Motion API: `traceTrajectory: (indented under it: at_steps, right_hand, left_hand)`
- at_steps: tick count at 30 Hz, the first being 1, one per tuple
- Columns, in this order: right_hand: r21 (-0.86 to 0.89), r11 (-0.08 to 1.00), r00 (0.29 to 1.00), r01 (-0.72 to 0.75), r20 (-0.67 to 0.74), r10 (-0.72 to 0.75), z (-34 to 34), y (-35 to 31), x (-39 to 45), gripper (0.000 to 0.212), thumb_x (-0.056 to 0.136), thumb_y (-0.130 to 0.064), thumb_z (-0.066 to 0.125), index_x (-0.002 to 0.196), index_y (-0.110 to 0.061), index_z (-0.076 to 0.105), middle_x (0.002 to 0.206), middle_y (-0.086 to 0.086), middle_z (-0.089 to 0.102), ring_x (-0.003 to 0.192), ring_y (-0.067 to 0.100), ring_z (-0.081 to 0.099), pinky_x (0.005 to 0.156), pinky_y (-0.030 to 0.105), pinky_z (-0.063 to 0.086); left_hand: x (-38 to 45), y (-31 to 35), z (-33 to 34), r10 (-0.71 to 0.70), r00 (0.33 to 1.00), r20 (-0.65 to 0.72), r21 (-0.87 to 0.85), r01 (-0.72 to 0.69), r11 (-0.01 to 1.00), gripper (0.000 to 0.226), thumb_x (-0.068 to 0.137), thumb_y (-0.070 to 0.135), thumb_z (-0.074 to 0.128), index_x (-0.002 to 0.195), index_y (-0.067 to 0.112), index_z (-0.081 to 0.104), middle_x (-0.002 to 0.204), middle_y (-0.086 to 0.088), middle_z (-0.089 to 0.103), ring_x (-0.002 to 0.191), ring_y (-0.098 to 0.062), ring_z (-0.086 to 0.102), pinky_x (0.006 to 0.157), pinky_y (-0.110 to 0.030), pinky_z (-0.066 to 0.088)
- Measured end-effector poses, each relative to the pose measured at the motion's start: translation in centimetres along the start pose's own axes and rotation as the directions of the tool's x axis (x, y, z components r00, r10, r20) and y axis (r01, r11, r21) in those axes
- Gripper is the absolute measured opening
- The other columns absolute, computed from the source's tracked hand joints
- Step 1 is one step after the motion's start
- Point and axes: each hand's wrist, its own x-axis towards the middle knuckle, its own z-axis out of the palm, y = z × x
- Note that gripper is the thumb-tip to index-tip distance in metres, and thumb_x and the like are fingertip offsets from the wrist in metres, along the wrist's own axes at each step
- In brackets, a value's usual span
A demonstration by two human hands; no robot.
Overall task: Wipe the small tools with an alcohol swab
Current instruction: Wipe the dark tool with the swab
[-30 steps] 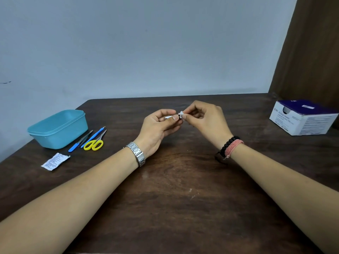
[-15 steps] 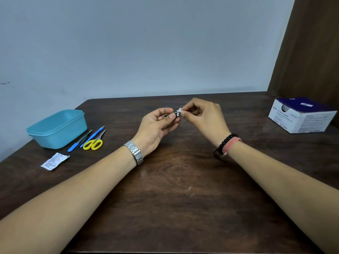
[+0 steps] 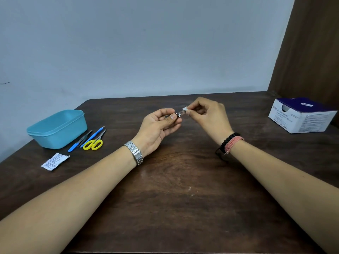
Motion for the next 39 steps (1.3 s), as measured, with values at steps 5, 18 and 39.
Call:
traceTrajectory:
  at_steps: [5,18,39]
  right_hand:
    - [0.012,1.000,1.000,0.018,0.024,-0.018,-0.1,0.0,-0.3,0.004,0.084,-0.013,0.074,0.083,-0.010,0.072,0.077,-0.014,0.071,0.070,-0.001,0.065,0.065,0.010,0.047]
    - [0.004,1.000,1.000,0.016,0.006,-0.016,0.1,0.3,-0.3,0.004,0.083,-0.012,0.075,0.082,-0.010,0.072,0.077,-0.017,0.070,0.070,0.003,0.067,0.065,0.011,0.048]
    - [-0.003,0.990,0.986,0.143,0.083,-0.142,0.8,-1.0,-0.7,0.002,0.084,-0.012,0.073,0.085,-0.012,0.072,0.079,-0.005,0.073,0.073,0.010,0.068,0.067,0.020,0.053]
  left_hand:
    - [-0.1,0.0,0.1,-0.009,1.000,0.006,0.013,0.009,1.000,0.013,0.089,-0.005,0.060,0.096,0.005,0.064,0.080,-0.009,0.073,0.077,-0.018,0.073,0.074,-0.031,0.060]
    - [-0.1,0.0,0.1,-0.021,1.000,-0.006,0.008,0.021,1.000,0.013,0.089,-0.005,0.060,0.096,0.005,0.064,0.081,-0.010,0.073,0.076,-0.018,0.073,0.076,-0.032,0.060]
    - [-0.3,0.3,0.0,-0.016,1.000,-0.021,0.012,0.016,1.000,0.012,0.090,-0.003,0.060,0.095,0.007,0.064,0.082,-0.009,0.074,0.075,-0.016,0.072,0.081,-0.033,0.060]
